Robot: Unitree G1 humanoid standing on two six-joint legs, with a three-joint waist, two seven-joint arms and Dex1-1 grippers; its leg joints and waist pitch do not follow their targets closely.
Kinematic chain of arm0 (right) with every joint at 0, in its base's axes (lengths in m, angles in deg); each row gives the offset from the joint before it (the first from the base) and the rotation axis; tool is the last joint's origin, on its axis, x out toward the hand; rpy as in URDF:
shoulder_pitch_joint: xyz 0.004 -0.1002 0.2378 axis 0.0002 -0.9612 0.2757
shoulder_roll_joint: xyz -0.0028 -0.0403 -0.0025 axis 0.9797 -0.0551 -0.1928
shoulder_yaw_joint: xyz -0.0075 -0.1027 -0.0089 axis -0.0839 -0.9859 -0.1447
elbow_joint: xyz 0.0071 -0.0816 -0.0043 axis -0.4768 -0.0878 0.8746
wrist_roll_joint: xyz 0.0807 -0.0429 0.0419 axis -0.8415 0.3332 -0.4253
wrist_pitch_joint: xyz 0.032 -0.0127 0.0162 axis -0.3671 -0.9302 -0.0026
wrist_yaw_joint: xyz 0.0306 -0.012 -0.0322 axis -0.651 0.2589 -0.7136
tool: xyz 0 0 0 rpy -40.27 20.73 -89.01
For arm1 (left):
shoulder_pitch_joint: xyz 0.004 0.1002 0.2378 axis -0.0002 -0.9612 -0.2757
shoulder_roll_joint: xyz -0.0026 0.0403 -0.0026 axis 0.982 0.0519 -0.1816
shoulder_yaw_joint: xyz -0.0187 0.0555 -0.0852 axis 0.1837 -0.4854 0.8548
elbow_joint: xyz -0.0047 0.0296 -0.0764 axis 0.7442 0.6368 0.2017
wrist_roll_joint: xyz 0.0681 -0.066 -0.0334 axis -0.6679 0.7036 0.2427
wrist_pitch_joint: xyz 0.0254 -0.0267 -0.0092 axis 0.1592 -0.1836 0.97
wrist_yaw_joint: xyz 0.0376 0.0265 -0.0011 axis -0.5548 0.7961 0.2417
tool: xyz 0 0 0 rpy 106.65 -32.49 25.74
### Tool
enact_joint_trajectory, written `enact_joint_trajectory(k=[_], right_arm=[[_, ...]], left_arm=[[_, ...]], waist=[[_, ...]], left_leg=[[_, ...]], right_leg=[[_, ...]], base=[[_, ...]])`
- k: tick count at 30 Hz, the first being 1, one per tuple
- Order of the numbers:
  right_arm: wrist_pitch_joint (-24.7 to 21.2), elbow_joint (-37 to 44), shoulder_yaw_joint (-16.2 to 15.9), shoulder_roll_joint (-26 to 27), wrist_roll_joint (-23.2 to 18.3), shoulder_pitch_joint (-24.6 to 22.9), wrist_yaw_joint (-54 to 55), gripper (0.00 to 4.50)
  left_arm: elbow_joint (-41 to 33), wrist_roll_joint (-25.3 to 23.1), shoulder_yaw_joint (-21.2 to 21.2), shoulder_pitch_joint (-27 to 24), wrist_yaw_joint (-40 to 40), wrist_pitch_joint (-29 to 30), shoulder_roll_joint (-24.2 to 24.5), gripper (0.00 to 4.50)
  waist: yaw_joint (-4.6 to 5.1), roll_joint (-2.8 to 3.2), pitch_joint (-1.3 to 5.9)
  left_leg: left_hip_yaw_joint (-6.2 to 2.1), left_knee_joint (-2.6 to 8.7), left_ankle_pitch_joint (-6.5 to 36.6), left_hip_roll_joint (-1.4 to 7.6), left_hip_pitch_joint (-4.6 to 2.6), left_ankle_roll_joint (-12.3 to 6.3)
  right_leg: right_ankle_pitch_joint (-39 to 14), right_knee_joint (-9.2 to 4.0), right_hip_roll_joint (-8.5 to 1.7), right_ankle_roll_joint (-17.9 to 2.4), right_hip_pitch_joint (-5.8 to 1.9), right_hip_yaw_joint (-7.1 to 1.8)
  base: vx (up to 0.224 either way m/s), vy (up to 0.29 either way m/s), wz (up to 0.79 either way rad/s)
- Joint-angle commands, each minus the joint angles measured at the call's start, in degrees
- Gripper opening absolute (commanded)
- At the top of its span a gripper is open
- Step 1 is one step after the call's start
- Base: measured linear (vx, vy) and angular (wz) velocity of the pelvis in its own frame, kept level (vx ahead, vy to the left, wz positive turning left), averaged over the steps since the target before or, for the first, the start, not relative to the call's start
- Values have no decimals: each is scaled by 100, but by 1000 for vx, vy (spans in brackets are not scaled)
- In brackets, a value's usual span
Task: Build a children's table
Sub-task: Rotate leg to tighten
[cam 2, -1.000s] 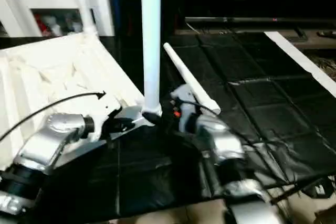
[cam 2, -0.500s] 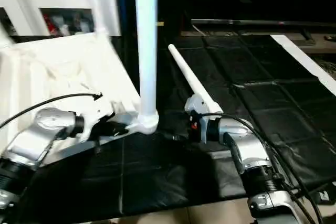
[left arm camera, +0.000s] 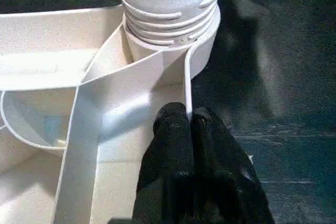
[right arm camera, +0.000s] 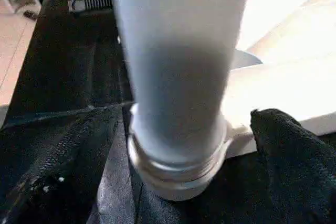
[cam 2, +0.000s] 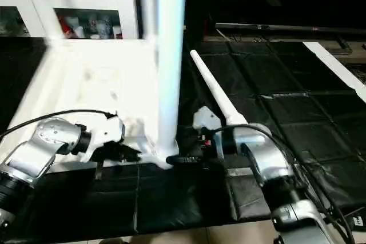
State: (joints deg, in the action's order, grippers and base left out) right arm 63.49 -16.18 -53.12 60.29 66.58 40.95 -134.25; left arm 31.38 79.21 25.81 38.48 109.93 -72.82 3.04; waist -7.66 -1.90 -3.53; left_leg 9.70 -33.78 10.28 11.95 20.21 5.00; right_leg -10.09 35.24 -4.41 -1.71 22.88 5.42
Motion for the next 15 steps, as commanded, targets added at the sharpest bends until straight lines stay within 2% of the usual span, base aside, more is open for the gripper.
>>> enact_joint_trajectory(k=[1, 7, 15], right_arm=[[95, -85, -49, -57, 68, 100, -127, 414], [199, -257, -122, -18, 133, 194, -237, 369], [306, -429, -179, 98, 126, 267, -222, 296]], left_arm=[[-2, -79, -217, 55, 187, -108, 21, 0], [28, -87, -223, 43, 220, -204, 48, 0], [75, -107, -221, 17, 234, -289, 64, 0]], waist=[[57, 44, 411], [68, 43, 418], [91, 47, 412]], left_leg=[[-7, 392, 1201, 153, -39, -67], [-2, 384, 1098, 153, -30, -98], [-8, 393, 1209, 158, -38, -74]], right_leg=[[-1518, -423, -387, -985, -296, -327], [-1361, -398, -383, -1041, -302, -327], [-1557, -416, -393, -1002, -293, -325]], base=[[0, 0, 0], [0, 0, 0], [0, 0, 0]])
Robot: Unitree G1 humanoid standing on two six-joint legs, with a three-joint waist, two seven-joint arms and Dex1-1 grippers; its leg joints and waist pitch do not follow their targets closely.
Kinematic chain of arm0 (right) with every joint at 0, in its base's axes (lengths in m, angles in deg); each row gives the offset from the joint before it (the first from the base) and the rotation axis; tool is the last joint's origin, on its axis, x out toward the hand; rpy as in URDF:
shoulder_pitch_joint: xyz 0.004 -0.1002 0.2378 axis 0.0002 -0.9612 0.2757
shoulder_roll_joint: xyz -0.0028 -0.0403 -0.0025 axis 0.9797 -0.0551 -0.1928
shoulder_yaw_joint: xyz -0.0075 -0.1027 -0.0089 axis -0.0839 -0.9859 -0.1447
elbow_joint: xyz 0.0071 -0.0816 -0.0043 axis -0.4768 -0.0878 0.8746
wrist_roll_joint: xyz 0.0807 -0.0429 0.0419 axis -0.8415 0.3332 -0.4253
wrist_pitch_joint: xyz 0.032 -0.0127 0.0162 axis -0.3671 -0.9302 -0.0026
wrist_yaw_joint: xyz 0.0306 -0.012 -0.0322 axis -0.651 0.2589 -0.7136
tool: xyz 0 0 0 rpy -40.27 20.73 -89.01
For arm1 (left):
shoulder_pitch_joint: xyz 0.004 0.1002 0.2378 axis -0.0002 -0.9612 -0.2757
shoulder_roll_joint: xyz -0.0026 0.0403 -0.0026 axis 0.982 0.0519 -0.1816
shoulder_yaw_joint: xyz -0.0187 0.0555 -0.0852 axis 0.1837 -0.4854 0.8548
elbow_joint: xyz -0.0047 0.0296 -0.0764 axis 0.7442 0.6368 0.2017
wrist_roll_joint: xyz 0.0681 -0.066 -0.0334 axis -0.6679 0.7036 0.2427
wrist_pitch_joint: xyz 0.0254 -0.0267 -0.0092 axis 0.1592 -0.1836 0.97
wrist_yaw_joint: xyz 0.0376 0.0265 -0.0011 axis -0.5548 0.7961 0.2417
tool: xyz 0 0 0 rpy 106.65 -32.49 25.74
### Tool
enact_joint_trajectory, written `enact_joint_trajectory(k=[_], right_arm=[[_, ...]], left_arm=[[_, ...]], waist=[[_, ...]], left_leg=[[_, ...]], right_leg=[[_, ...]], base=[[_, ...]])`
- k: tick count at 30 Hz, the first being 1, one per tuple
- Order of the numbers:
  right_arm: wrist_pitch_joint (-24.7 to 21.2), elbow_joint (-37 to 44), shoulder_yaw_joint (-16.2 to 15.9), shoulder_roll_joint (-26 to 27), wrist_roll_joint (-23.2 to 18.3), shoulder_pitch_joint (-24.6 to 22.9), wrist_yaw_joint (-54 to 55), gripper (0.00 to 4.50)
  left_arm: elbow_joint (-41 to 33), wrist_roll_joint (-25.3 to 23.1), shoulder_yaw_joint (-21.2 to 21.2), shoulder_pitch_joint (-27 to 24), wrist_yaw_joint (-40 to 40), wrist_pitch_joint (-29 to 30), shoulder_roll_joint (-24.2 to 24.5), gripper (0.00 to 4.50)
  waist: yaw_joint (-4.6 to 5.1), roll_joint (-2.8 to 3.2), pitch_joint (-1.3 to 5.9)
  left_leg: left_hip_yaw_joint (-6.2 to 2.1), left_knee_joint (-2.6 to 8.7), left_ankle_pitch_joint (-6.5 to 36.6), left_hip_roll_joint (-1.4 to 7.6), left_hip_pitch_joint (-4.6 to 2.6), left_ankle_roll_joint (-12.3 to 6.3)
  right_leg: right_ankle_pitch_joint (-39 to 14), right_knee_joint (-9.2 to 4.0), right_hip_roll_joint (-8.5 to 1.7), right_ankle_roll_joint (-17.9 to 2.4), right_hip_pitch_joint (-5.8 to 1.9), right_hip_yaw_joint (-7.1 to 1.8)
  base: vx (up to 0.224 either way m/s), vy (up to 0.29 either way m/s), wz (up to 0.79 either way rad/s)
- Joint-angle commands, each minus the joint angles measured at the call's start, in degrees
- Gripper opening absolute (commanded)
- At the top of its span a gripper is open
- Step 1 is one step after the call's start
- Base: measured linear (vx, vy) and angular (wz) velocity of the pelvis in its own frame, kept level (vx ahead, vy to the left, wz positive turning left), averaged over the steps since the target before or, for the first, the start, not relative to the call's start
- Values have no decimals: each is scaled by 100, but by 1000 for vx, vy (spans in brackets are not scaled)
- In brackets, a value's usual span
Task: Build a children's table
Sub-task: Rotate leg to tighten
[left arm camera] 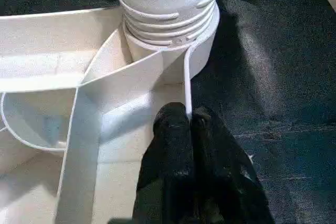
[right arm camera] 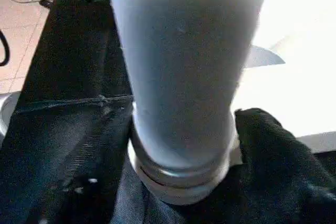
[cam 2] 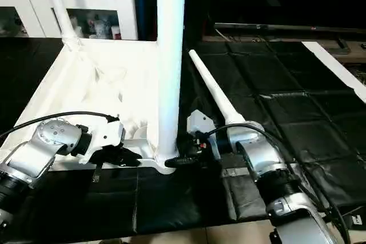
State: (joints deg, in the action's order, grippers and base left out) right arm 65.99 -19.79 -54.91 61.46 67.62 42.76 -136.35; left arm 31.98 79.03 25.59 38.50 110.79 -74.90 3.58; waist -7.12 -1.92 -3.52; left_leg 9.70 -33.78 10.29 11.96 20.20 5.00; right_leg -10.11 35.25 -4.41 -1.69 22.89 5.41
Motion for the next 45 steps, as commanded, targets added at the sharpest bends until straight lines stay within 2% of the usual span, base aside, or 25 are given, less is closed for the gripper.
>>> enact_joint_trajectory(k=[1, 4, 13, 16, 17, 19, 21, 22, 23, 25, 26, 27, 28, 30, 32, 33, 35, 37, 38, 39, 40, 41, 42, 43, 45], right_arm=[[66, -80, -4, -11, 24, 91, -11, 288], [103, -138, -18, 49, 45, 113, 2, 271], [119, -206, -43, 157, 13, 113, -4, 264], [-152, -51, 71, 267, -167, -47, 111, 264], [-365, 40, 184, 409, -247, -140, 416, 264], [-450, 73, 237, 490, -266, -182, 602, 264], [-598, 121, 324, 661, -288, -251, 956, 263], [-645, 121, 354, 739, -283, -266, 1115, 262], [-811, 6, 499, 1087, -282, -259, 1755, 262], [-870, -72, 564, 1249, -291, -227, 2015, 261], [-977, -248, 710, 1563, -319, -131, 2508, 261], [-984, -257, 718, 1579, -320, -125, 2533, 261], [-1057, -375, 810, 1750, -330, -51, 2818, 260], [-1112, -522, 894, 1911, -311, 48, 3123, 260], [-1140, -1022, 1087, 2292, -166, 397, 3969, 254], [-1139, -1047, 1094, 2308, -154, 415, 4010, 254], [-1047, -1309, 1210, 2408, -40, 594, 4373, 254], [-1017, -1370, 1301, 2442, -71, 628, 4446, 254], [-970, -1312, 1358, 2412, -87, 592, 4415, 254], [-964, -1301, 1369, 2406, -92, 585, 4419, 288], [-924, -1255, 1405, 2375, -102, 549, 4430, 309], [-856, -1201, 1425, 2336, -119, 503, 4399, 323], [-832, -1170, 1455, 2315, -145, 474, 4376, 325], [-807, -1137, 1480, 2291, -167, 445, 4341, 332], [-712, -1017, 1487, 2207, -188, 358, 4232, 359]], left_arm=[[15, -91, -199, 14, 149, -82, 10, 0], [4, -97, -202, 6, 159, -86, 16, 0], [17, -125, -215, 0, 107, -50, -5, 0], [69, -87, -58, 47, -363, 371, -273, 0], [21, 11, 91, 74, -687, 709, -496, 0], [-16, 57, 156, 82, -835, 861, -600, 0], [-113, 93, 245, 82, -1111, 1101, -774, 0], [-154, 110, 281, 80, -1220, 1219, -845, 0], [-272, 144, 427, 98, -1681, 1631, -1138, 0], [-314, 136, 484, 119, -1881, 1834, -1271, 0], [-353, 78, 605, 175, -2300, 2179, -1550, 0], [-354, 74, 612, 178, -2321, 2197, -1565, 0], [-364, 39, 675, 214, -2536, 2369, -1718, 0], [-370, 0, 733, 257, -2774, 2533, -1878, 0], [-320, -162, 748, 394, -3311, 2792, -2203, 0], [-314, -172, 747, 402, -3338, 2801, -2216, 0], [-172, -373, 634, 507, -3516, 2730, -2226, 0], [-135, -425, 608, 534, -3543, 2677, -2206, 0], [-90, -414, 607, 561, -3472, 2564, -2171, 0], [-83, -419, 602, 564, -3454, 2528, -2160, 0], [-57, -429, 584, 575, -3389, 2420, -2118, 0], [-31, -438, 561, 580, -3324, 2349, -2069, 0], [-23, -453, 538, 578, -3272, 2266, -2038, 0], [-18, -449, 537, 576, -3245, 2254, -2020, 0], [-2, -445, 531, 576, -3193, 2189, -1988, 0]], waist=[[48, 40, 406], [64, 45, 404], [91, 48, 404], [86, 67, 398], [87, 66, 393], [91, 53, 382], [114, 56, 378], [128, 52, 378], [179, 25, 369], [241, 20, 367], [263, 18, 369], [302, 15, 370], [328, 12, 381], [362, 15, 380], [400, 27, 400], [400, 27, 400], [441, 36, 417], [429, 41, 438], [411, 64, 442], [411, 64, 442], [396, 60, 460], [386, 73, 459], [384, 74, 460], [379, 96, 447], [366, 96, 427]], left_leg=[[-7, 395, 1236, 153, -37, -72], [-12, 398, 1233, 153, -30, -69], [-14, 400, 1276, 153, -34, -59], [-14, 400, 1317, 154, -47, -50], [-7, 403, 1369, 158, -73, -35], [-6, 397, 1502, 150, -91, 6], [-39, 421, 1554, 139, -47, 41], [-36, 417, 1574, 134, -58, 47], [-42, 420, 1578, 127, -42, 72], [-69, 422, 1544, 111, -6, 95], [-74, 422, 1534, 102, 25, 99], [-72, 414, 1510, 90, 34, 92], [-72, 399, 1485, 88, 6, 74], [-71, 396, 1437, 88, 1, 12], [-63, 392, 1319, 95, 13, -13], [-63, 392, 1319, 95, 13, -13], [-56, 383, 1171, 80, 38, -35], [-41, 369, 1045, 88, 25, -93], [-32, 371, 947, 91, 18, -135], [-32, 371, 947, 91, 18, -135], [-25, 362, 773, 92, 30, -196], [-23, 363, 711, 95, 33, -225], [-21, 363, 709, 100, 30, -230], [-21, 371, 803, 103, 17, -218], [-18, 384, 1036, 108, -4, -163]], right_leg=[[-1600, -426, -386, -999, -293, -321], [-1620, -424, -389, -992, -297, -322], [-1631, -426, -386, -1006, -297, -322], [-1668, -438, -388, -1023, -290, -321], [-1735, -450, -383, -1025, -277, -327], [-1946, -479, -393, -1009, -261, -328], [-2246, -506, -400, -854, -295, -299], [-2306, -514, -392, -818, -283, -300], [-2463, -532, -401, -748, -285, -297], [-2655, -547, -412, -660, -303, -264], [-2746, -550, -408, -596, -321, -247], [-2864, -583, -411, -512, -312, -243], [-2871, -602, -418, -503, -293, -246], [-2736, -604, -403, -577, -274, -248], [-2340, -551, -387, -700, -280, -266], [-2340, -551, -387, -700, -280, -266], [-1885, -503, -372, -837, -304, -274], [-1503, -461, -373, -945, -305, -294], [-1253, -444, -367, -1024, -308, -295], [-1253, -444, -367, -1024, -308, -295], [-857, -399, -361, -1130, -332, -304], [-692, -385, -363, -1181, -338, -304], [-648, -377, -362, -1204, -335, -304], [-732, -390, -365, -1214, -331, -300], [-1022, -431, -373, -1173, -326, -306]], base=[[0, 0, 0], [0, 0, 0], [0, 0, 0], [0, 0, 0], [0, 0, 0], [0, 0, 0], [0, 0, 0], [0, 0, 0], [0, 0, 0], [0, 0, 0], [0, 0, 0], [0, 0, 0], [0, 0, 0], [0, 0, 0], [0, 0, 0], [0, 0, 0], [0, 0, 0], [0, 0, 0], [0, 0, 0], [0, 0, 0], [0, 0, 0], [0, 0, 0], [0, 0, 0], [0, 0, 0], [0, 0, 0]])
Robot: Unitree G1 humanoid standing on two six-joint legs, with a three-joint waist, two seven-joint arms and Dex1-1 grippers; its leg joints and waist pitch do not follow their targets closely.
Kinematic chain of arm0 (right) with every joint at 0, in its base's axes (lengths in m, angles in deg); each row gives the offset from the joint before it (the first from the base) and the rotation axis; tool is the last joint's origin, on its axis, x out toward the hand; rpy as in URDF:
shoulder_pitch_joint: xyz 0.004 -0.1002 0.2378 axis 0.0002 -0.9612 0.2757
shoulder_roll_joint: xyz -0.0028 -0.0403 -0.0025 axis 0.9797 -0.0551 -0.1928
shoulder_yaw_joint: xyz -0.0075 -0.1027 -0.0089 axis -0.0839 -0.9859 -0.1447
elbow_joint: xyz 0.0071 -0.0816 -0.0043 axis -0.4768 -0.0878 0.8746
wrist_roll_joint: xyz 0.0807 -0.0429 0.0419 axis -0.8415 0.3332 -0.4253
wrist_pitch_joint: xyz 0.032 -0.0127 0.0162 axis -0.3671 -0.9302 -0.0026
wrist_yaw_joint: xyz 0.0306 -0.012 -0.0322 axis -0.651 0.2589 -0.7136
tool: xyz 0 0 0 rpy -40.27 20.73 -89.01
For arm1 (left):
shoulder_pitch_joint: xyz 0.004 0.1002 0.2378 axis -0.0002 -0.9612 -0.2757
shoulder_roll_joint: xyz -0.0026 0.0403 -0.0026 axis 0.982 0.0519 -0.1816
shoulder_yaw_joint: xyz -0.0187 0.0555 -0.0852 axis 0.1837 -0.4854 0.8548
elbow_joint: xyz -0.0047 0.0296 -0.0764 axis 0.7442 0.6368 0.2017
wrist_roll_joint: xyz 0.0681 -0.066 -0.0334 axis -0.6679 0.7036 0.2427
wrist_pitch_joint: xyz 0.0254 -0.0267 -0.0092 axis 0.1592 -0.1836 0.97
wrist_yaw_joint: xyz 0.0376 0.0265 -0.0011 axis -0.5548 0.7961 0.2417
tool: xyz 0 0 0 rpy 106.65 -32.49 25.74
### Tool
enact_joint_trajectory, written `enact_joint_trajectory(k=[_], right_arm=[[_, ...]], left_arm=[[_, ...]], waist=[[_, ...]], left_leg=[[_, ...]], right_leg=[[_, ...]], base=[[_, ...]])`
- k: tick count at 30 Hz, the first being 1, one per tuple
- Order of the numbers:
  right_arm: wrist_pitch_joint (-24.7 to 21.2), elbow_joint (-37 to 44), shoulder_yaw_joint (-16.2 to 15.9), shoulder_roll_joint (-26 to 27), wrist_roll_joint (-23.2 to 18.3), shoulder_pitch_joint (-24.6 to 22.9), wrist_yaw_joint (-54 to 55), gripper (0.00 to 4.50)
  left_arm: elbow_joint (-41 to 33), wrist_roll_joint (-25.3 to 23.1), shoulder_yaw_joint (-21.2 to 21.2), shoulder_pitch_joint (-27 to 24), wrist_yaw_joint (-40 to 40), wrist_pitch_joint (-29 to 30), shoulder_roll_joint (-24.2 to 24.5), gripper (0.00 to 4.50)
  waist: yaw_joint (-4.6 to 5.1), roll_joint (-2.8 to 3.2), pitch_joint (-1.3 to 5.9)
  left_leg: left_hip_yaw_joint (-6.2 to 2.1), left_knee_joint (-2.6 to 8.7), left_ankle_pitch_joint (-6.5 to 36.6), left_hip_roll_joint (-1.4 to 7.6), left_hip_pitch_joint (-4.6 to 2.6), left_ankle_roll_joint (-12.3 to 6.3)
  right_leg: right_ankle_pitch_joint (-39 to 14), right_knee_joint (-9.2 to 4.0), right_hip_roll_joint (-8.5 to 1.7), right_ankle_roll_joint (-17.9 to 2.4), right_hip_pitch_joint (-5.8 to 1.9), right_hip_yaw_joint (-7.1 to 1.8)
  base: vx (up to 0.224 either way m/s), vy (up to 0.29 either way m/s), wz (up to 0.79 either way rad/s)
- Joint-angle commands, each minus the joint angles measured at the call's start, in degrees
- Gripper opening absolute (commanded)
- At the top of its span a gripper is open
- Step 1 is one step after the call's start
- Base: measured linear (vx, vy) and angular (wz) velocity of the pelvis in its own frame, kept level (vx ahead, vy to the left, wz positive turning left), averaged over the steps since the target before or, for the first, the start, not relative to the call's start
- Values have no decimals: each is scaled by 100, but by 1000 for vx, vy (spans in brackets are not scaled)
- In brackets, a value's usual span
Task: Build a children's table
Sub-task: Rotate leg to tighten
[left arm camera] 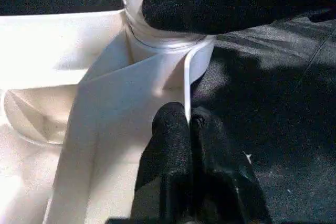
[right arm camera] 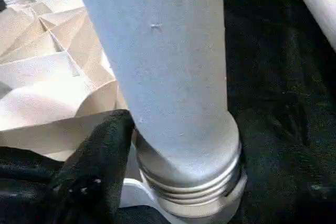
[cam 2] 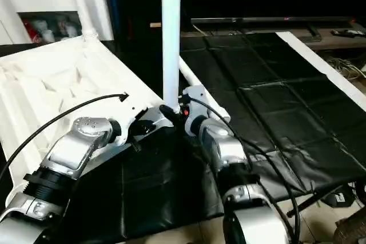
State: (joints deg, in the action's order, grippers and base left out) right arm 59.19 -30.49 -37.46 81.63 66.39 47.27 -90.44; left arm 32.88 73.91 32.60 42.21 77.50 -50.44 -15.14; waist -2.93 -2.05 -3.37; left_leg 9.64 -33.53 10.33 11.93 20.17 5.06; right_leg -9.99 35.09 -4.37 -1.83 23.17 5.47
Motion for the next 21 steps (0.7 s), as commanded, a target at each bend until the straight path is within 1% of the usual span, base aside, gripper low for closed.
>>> enact_joint_trajectory(k=[1, 2, 3, 4, 5, 6, 7, 8, 9, 10, 11, 12, 13, 15, 17, 18, 19, 20, 21], right_arm=[[42, 122, -301, 106, -11, -153, -384, 367], [145, 172, -352, 26, 55, -203, -407, 377], [312, 204, -412, -69, 161, -256, -404, 386], [362, 258, -431, -177, 204, -317, -450, 386], [384, 325, -416, -244, 208, -362, -483, 404], [346, 619, -309, -440, 124, -520, -613, 404], [319, 710, -270, -478, 78, -560, -646, 413], [264, 890, -243, -562, 14, -642, -746, 420], [207, 1067, -212, -621, -54, -719, -832, 440], [130, 1273, -167, -673, -149, -799, -921, 440], [80, 1397, -134, -701, -211, -843, -972, 447], [22, 1598, -102, -760, -295, -924, -1041, 449], [-48, 1804, -101, -843, -368, -1017, -1141, 450], [-143, 2183, -134, -1034, -454, -1224, -1304, 450], [-258, 2382, -155, -1130, -473, -1339, -1369, 450], [-390, 2525, -196, -1215, -492, -1421, -1467, 450], [-455, 2630, -245, -1289, -530, -1494, -1604, 450], [-506, 2760, -314, -1394, -580, -1593, -1803, 450], [-503, 2789, -330, -1417, -583, -1614, -1841, 450]], left_arm=[[-80, 68, -166, 206, 145, -266, -102, 0], [-71, 64, -161, 206, 150, -279, -93, 0], [-63, 64, -166, 208, 154, -305, -78, 0], [-46, 68, -178, 212, 184, -347, -60, 0], [-33, 72, -181, 215, 195, -365, -50, 0], [-1, 62, -198, 224, 216, -424, -14, 0], [16, 52, -203, 230, 217, -452, -4, 0], [20, 63, -192, 227, 231, -436, 7, 0], [-2, 123, -164, 213, 289, -405, 15, 0], [-46, 206, -112, 192, 346, -343, 18, 0], [-75, 259, -77, 180, 381, -302, 21, 44], [-133, 342, -29, 158, 455, -268, 34, 55], [-196, 415, 23, 133, 507, -232, 49, 55], [-238, 510, 162, 121, 494, -268, 79, 84], [-223, 564, 245, 133, 478, -300, 101, 84], [-220, 619, 302, 140, 506, -310, 128, 84], [-223, 652, 353, 147, 521, -282, 169, 84], [-231, 700, 439, 158, 541, -229, 242, 84], [-230, 708, 462, 162, 538, -219, 265, 84]], waist=[[-58, 104, 407], [-81, 102, 405], [-89, 101, 407], [-101, 84, 406], [-106, 84, 405], [-135, 110, 398], [-135, 110, 398], [-175, 112, 411], [-192, 106, 417], [-220, 126, 416], [-223, 133, 412], [-226, 118, 420], [-232, 125, 414], [-242, 106, 394], [-247, 113, 385], [-238, 104, 376], [-238, 104, 376], [-249, 96, 377], [-242, 93, 376]], left_leg=[[-9, 362, 1090, 112, -7, -155], [-10, 366, 1161, 119, -25, -121], [-6, 365, 1175, 118, -23, -113], [-10, 370, 1154, 116, -15, -97], [-10, 368, 1158, 115, -13, -96], [-7, 367, 1181, 111, -26, -115], [-7, 367, 1181, 111, -26, -115], [-10, 367, 1112, 119, -23, -141], [-8, 365, 1067, 122, -22, -156], [-5, 361, 1024, 119, -17, -172], [-6, 362, 1010, 114, -14, -178], [-11, 361, 979, 119, -6, -190], [-10, 362, 967, 114, -4, -206], [-3, 360, 1003, 108, 3, -208], [-5, 367, 1058, 109, 1, -204], [-3, 369, 1165, 95, -6, -194], [-3, 369, 1165, 95, -6, -194], [-6, 365, 1191, 89, 4, -193], [-17, 374, 1199, 95, 15, -194]], right_leg=[[-1119, -430, -379, -1132, -349, -313], [-1231, -441, -383, -1094, -340, -313], [-1244, -440, -383, -1087, -340, -318], [-1257, -442, -378, -1069, -346, -313], [-1265, -437, -377, -1061, -346, -315], [-1310, -457, -372, -1004, -342, -321], [-1310, -457, -372, -1004, -342, -321], [-1192, -436, -370, -996, -355, -325], [-1119, -429, -369, -1008, -354, -325], [-1021, -417, -370, -1036, -353, -327], [-977, -421, -361, -1035, -359, -326], [-894, -401, -367, -1056, -365, -324], [-899, -406, -366, -1067, -374, -321], [-1053, -431, -363, -1044, -376, -319], [-1207, -454, -365, -991, -368, -314], [-1472, -492, -352, -888, -364, -305], [-1472, -492, -352, -888, -364, -305], [-1663, -508, -365, -807, -362, -303], [-1694, -503, -361, -781, -361, -297]], base=[[0, 0, 0], [0, 0, 0], [0, 0, 0], [0, 0, 0], [0, 0, 0], [0, 0, 0], [0, 0, 0], [0, 0, 0], [0, 0, 0], [0, 0, 0], [0, 0, 0], [0, 0, 0], [0, 0, 0], [0, 0, 0], [0, 0, 0], [0, 0, 0], [0, 0, 0], [0, 0, 0], [0, 0, 0]])
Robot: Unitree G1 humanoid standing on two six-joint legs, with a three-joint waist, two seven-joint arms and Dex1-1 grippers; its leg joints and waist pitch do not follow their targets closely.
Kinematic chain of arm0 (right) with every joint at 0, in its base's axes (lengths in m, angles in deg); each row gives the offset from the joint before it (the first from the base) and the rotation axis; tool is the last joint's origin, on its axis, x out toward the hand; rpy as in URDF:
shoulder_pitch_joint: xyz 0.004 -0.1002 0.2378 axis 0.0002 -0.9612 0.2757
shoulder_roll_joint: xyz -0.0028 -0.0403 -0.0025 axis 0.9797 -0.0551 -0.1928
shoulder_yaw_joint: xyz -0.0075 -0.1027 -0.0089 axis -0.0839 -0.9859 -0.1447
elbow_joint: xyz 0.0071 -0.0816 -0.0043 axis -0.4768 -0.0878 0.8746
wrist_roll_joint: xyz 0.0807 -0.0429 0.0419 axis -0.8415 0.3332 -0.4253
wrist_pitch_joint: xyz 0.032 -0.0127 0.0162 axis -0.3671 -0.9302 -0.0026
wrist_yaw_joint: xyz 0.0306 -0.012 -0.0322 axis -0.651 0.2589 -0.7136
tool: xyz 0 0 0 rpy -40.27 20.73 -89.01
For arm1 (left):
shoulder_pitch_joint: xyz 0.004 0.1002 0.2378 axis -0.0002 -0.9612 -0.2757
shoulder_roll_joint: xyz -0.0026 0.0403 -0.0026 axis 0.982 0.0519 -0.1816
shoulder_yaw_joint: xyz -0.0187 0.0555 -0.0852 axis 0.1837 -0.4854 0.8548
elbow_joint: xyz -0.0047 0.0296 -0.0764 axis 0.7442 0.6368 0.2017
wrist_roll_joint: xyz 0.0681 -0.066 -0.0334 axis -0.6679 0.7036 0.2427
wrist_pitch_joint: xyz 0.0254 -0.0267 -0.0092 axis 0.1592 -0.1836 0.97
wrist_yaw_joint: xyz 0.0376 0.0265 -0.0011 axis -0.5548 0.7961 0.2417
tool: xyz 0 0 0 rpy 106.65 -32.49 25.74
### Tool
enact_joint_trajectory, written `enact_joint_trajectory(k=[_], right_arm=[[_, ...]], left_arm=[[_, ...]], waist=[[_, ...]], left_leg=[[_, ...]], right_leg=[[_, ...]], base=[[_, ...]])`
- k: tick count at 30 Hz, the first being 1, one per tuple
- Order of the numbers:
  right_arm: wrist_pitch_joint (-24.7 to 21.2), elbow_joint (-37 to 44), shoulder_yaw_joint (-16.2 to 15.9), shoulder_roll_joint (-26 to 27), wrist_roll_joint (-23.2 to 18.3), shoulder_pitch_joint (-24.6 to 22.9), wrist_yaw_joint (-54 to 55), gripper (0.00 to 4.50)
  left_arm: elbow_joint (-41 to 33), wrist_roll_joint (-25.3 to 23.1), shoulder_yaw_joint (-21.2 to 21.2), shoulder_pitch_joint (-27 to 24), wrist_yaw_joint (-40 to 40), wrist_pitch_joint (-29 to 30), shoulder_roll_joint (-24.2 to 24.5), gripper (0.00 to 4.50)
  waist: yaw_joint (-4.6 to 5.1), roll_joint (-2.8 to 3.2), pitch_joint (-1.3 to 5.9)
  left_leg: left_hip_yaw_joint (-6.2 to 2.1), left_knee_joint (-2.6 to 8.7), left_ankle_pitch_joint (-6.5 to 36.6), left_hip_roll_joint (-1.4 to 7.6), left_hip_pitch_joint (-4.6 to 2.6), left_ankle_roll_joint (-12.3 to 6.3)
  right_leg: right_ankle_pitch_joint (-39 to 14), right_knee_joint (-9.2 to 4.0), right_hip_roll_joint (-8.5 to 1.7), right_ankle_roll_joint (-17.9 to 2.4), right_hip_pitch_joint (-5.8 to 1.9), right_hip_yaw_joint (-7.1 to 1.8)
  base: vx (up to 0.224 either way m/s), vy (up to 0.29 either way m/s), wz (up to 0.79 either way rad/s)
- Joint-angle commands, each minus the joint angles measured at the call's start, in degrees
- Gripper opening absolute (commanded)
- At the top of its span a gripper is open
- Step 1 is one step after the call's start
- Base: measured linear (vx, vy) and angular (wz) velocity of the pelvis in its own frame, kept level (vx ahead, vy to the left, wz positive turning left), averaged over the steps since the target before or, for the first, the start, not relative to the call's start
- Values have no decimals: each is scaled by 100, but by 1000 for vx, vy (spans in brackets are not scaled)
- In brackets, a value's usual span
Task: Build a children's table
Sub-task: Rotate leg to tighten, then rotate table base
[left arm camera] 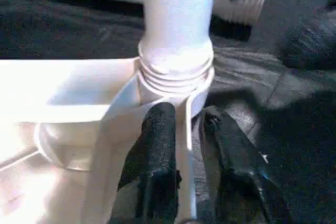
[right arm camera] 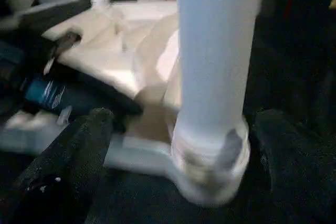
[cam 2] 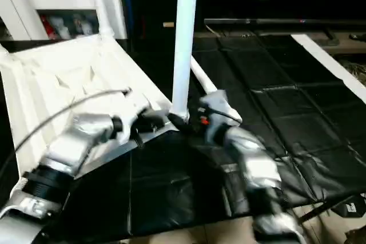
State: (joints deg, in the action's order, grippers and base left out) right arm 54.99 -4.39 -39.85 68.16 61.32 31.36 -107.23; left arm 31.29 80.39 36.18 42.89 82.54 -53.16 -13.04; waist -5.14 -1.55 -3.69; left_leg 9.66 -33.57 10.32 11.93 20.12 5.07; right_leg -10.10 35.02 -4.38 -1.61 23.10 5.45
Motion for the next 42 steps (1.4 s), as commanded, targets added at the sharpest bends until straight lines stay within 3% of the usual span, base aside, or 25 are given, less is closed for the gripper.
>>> enact_joint_trajectory(k=[1, 5, 8, 11, 12, 14, 16, 17, 19, 20, 21, 28, 34, 38, 42], right_arm=[[-131, 364, -196, -208, -130, -147, -417, 450], [-484, 813, -471, -405, -317, -301, -771, 450], [-626, 979, -669, -400, -283, -321, -833, 450], [-566, 721, -767, -191, -71, -160, -626, 450], [-558, 680, -776, -163, -44, -134, -590, 450], [-646, 437, -960, -32, 99, 67, -462, 450], [-651, 404, -1013, -26, 130, 97, -476, 450], [-677, 346, -1120, -13, 169, 148, -508, 450], [-692, 210, -1320, 26, 250, 265, -568, 450], [-690, 168, -1348, 36, 276, 297, -563, 450], [-706, 136, -1369, 46, 297, 327, -545, 450], [-890, -101, -1587, 28, 482, 471, -599, 450], [-680, -484, -1670, 166, 678, 626, -349, 450], [-559, -797, -1673, 329, 775, 758, -109, 450], [-362, -1373, -1730, 613, 968, 1054, 251, 450]], left_arm=[[-21, 74, 276, 141, -46, 170, 225, 84], [193, -36, 627, 278, -253, 248, 796, 84], [273, -159, 843, 377, -320, 263, 1267, 48], [307, -539, 771, 367, -329, 239, 1975, 43], [308, -578, 759, 358, -325, 254, 2057, 13], [298, -917, 627, 274, -379, 381, 2611, 4], [301, -968, 605, 259, -388, 402, 2689, 3], [343, -1099, 530, 219, -408, 435, 2850, 1], [457, -1390, 366, 110, -495, 492, 3136, 1], [483, -1444, 334, 78, -523, 508, 3173, 1], [508, -1500, 300, 41, -548, 519, 3210, 1], [505, -1854, -44, -254, -521, 720, 3439, 1], [509, -2115, -413, -394, -215, 871, 3671, 1], [222, -1971, -564, -612, 307, 965, 3778, 1], [-247, -1530, -628, -837, 973, 1034, 3819, 1]], waist=[[-19, 53, 407], [-3, 65, 394], [2, 87, 397], [4, 101, 399], [14, 111, 395], [30, 130, 390], [31, 135, 387], [7, 157, 383], [-11, 138, 388], [-3, 144, 387], [3, 102, 384], [-13, 124, 385], [11, 136, 379], [19, 141, 389], [56, 168, 379]], left_leg=[[-25, 378, 1210, 91, 25, -184], [-34, 377, 1269, 75, 4, -205], [-49, 390, 1302, 103, -21, -147], [-61, 411, 1347, 121, -36, -71], [-65, 417, 1357, 122, -34, -49], [-62, 418, 1415, 120, -52, 30], [-59, 420, 1382, 123, -43, 48], [-41, 412, 1437, 134, -94, 65], [-58, 426, 1459, 129, -55, 91], [-65, 434, 1445, 127, -43, 90], [-59, 433, 1444, 137, -49, 105], [-62, 432, 1430, 135, -45, 117], [-70, 435, 1488, 128, -46, 148], [-78, 441, 1441, 141, -42, 179], [-69, 442, 1535, 137, -59, 226]], right_leg=[[-1714, -495, -356, -795, -361, -285], [-2022, -535, -333, -616, -333, -273], [-1890, -508, -332, -689, -304, -279], [-1686, -457, -338, -825, -280, -292], [-1654, -450, -340, -848, -279, -295], [-1604, -436, -346, -902, -273, -307], [-1521, -425, -355, -934, -286, -320], [-1503, -445, -356, -974, -241, -329], [-1481, -406, -368, -968, -277, -328], [-1471, -406, -366, -958, -283, -327], [-1472, -414, -372, -953, -275, -331], [-1534, -422, -395, -953, -277, -345], [-1590, -425, -399, -970, -273, -347], [-1399, -394, -408, -1070, -284, -348], [-1453, -401, -413, -1169, -259, -356]], base=[[0, 0, 0], [0, 0, 0], [0, 0, 0], [0, 0, 0], [0, 0, 0], [0, 0, 0], [0, 0, 0], [0, 0, 0], [0, 0, 0], [0, 0, 0], [0, 0, 0], [0, 0, 0], [0, 0, 0], [0, 0, 0], [0, 0, 0]])
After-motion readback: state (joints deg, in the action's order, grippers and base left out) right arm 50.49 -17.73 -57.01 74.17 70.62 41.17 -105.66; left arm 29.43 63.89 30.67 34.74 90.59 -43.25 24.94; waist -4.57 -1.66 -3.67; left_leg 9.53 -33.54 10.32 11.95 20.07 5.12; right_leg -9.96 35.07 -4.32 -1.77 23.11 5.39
